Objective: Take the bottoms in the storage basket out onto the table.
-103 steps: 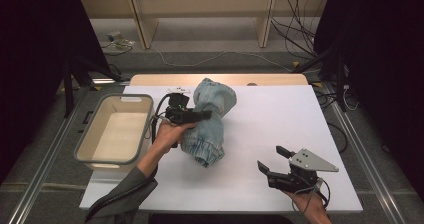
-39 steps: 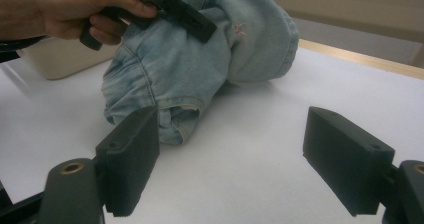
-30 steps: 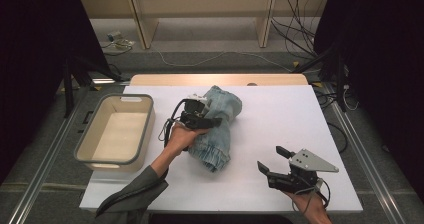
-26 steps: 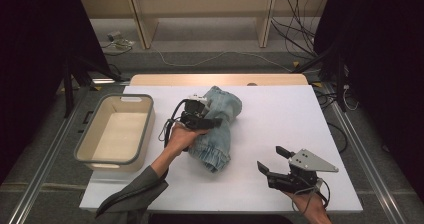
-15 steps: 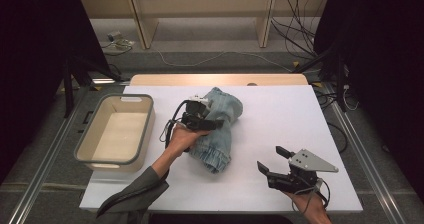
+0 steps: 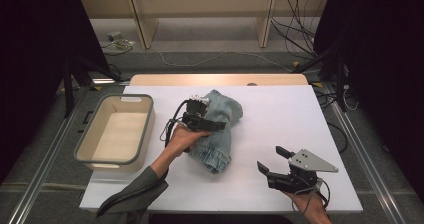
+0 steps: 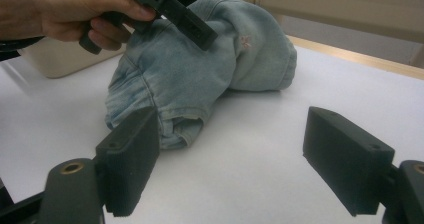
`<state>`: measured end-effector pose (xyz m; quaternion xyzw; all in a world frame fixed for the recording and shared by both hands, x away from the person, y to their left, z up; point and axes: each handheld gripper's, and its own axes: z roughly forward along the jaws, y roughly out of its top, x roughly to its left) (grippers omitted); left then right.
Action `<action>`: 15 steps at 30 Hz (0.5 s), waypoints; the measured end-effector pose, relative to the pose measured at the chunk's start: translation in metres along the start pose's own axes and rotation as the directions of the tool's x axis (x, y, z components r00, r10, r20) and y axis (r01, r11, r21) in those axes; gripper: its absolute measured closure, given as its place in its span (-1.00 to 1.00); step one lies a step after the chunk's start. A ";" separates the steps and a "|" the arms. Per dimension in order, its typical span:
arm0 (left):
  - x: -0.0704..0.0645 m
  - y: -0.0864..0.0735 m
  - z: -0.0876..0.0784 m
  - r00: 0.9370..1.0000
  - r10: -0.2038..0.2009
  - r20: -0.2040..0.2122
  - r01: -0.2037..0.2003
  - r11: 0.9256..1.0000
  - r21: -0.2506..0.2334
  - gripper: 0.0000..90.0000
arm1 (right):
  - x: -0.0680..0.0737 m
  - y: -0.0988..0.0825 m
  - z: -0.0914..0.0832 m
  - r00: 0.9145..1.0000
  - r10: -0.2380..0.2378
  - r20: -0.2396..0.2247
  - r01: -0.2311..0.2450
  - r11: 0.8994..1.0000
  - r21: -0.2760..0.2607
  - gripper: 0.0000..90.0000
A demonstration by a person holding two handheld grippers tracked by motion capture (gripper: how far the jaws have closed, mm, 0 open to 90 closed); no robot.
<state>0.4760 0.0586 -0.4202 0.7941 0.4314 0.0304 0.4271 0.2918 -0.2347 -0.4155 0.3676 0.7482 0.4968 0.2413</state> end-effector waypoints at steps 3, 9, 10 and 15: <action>0.001 0.002 -0.003 1.000 -0.016 -0.013 0.016 1.000 -0.002 -0.60 | 0.000 0.000 0.000 1.000 0.002 0.000 -0.002 1.000 -0.003 -0.48; 0.005 0.005 -0.013 0.999 -0.032 -0.033 0.031 0.999 -0.020 -0.64 | 0.000 0.000 -0.001 1.000 0.002 0.001 -0.002 1.000 -0.003 -0.48; 0.005 0.005 -0.014 0.999 -0.033 -0.035 0.032 0.999 -0.017 -0.64 | 0.000 0.000 0.000 1.000 0.002 0.001 -0.002 1.000 -0.002 -0.48; 0.009 0.006 -0.018 0.998 -0.048 -0.034 0.048 0.999 -0.009 -0.67 | 0.000 0.000 0.000 1.000 0.001 0.001 -0.001 1.000 -0.001 -0.48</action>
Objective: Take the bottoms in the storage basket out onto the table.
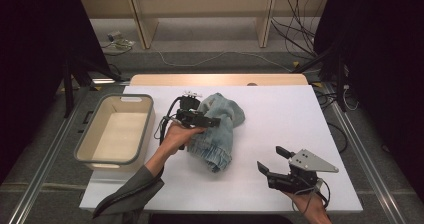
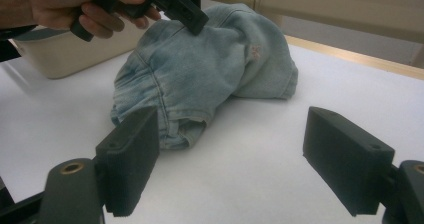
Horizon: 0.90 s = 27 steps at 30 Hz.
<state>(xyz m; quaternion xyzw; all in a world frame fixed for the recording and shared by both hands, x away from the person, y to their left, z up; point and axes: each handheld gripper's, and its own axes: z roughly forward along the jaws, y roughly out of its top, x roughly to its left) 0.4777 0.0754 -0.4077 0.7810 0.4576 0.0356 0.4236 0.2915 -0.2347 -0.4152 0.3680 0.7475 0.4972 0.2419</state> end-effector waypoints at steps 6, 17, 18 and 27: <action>0.000 0.000 -0.005 1.000 -0.004 0.013 0.004 1.000 -0.013 -0.68 | 0.000 0.000 0.000 1.000 0.003 0.001 -0.003 1.000 -0.003 -0.48; 0.003 0.000 -0.010 1.000 -0.019 0.022 0.020 0.999 -0.027 -0.68 | 0.000 0.000 0.000 1.000 0.004 0.001 -0.004 1.000 -0.003 -0.48; 0.003 0.000 -0.010 1.000 -0.020 0.023 0.021 0.999 -0.029 -0.68 | 0.000 0.000 0.000 1.000 0.004 0.001 -0.004 1.000 -0.003 -0.48; 0.005 -0.001 -0.012 0.999 -0.031 0.024 0.031 0.999 -0.030 -0.77 | 0.000 0.000 -0.001 1.000 0.006 0.000 -0.006 1.000 -0.005 -0.48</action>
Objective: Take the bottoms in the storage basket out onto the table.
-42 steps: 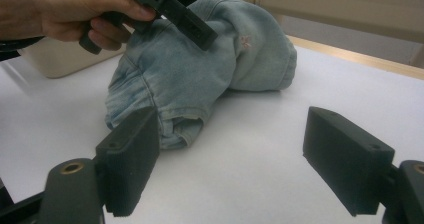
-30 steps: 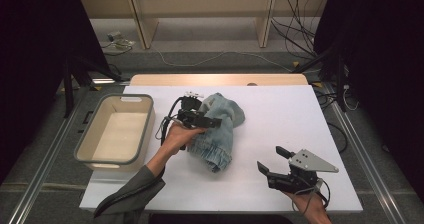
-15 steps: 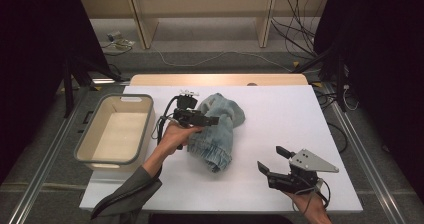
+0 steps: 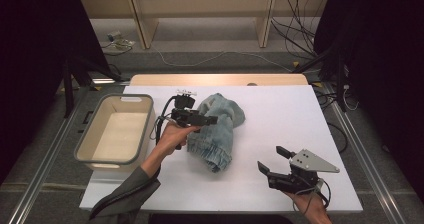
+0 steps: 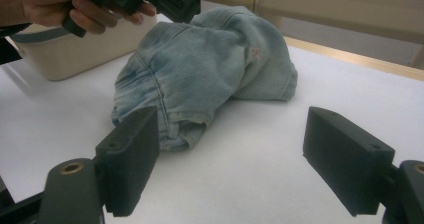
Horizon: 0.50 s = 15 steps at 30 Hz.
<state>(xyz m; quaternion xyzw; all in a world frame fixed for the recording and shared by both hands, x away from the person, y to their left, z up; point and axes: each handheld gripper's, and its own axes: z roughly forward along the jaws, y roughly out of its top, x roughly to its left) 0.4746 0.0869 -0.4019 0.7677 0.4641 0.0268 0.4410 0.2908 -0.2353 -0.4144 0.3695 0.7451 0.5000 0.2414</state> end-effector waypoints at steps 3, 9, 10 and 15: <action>0.000 0.000 0.000 1.000 -0.008 0.004 0.008 1.000 0.003 -0.79 | 0.000 0.000 0.000 1.000 0.000 0.000 0.000 1.000 0.000 -0.48; -0.002 -0.001 -0.003 1.000 0.004 0.025 -0.004 1.000 -0.006 -0.82 | 0.000 0.000 0.000 1.000 -0.001 -0.001 0.001 1.000 0.001 -0.48; -0.002 -0.001 -0.003 1.000 0.006 0.027 -0.006 1.000 -0.008 -0.82 | 0.000 0.000 0.000 1.000 0.000 -0.001 0.000 1.000 0.001 -0.48; -0.002 -0.003 -0.006 0.999 0.015 0.034 -0.013 0.999 -0.043 -0.82 | 0.000 0.000 0.000 1.000 0.000 -0.002 0.000 1.000 0.000 -0.48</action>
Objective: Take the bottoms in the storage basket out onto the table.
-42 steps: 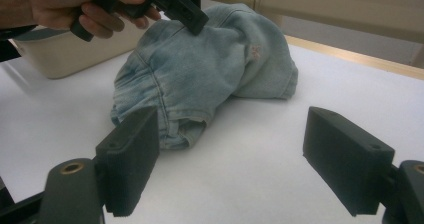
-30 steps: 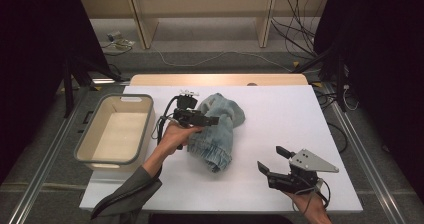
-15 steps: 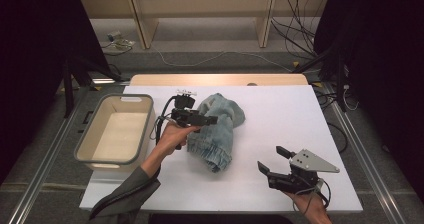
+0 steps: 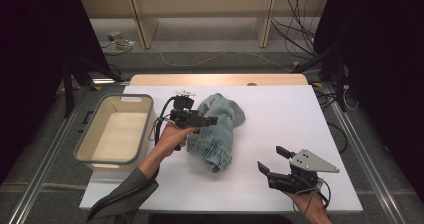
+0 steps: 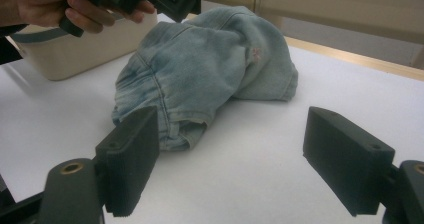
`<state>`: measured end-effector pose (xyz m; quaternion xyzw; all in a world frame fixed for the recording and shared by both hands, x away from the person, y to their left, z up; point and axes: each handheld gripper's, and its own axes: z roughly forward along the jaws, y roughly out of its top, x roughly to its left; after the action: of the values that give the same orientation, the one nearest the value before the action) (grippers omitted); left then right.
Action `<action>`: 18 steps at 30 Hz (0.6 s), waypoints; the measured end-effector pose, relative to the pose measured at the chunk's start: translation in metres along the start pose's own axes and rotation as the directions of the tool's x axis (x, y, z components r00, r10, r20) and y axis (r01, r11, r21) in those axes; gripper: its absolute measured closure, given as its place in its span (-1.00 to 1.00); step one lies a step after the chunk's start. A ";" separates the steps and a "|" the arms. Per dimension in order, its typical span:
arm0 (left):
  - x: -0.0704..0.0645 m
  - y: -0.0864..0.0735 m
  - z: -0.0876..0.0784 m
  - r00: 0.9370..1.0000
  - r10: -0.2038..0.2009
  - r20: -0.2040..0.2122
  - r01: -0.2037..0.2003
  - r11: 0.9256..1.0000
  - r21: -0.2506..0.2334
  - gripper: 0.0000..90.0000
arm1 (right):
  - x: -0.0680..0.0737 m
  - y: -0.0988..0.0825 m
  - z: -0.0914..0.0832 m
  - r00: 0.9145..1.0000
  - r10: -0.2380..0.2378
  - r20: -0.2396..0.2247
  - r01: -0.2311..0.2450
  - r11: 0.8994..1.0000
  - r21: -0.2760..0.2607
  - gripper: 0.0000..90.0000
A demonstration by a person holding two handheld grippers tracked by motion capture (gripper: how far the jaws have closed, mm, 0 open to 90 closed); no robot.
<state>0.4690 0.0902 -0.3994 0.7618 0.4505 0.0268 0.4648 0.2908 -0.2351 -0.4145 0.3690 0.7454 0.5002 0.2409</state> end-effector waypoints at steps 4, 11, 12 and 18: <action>-0.001 -0.001 -0.004 1.000 0.012 0.012 -0.011 0.999 -0.051 -0.82 | 0.000 0.000 0.000 1.000 0.000 -0.001 0.000 1.000 0.000 -0.48; -0.004 -0.004 -0.015 0.998 0.050 0.037 -0.045 0.993 -0.111 -0.82 | 0.000 0.000 0.000 1.000 0.000 0.000 0.000 1.000 0.001 -0.48; -0.005 -0.004 -0.017 0.998 0.058 0.035 -0.053 0.992 -0.118 -0.82 | 0.000 0.000 0.000 1.000 -0.001 0.000 0.001 1.000 0.002 -0.48; -0.006 -0.007 -0.026 0.996 0.084 0.030 -0.078 0.984 -0.162 -0.82 | 0.000 0.000 0.000 1.000 0.000 0.000 0.000 1.000 -0.001 -0.48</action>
<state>0.4488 0.1051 -0.3879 0.7399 0.4069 0.0678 0.5314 0.2907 -0.2349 -0.4145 0.3691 0.7451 0.5006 0.2410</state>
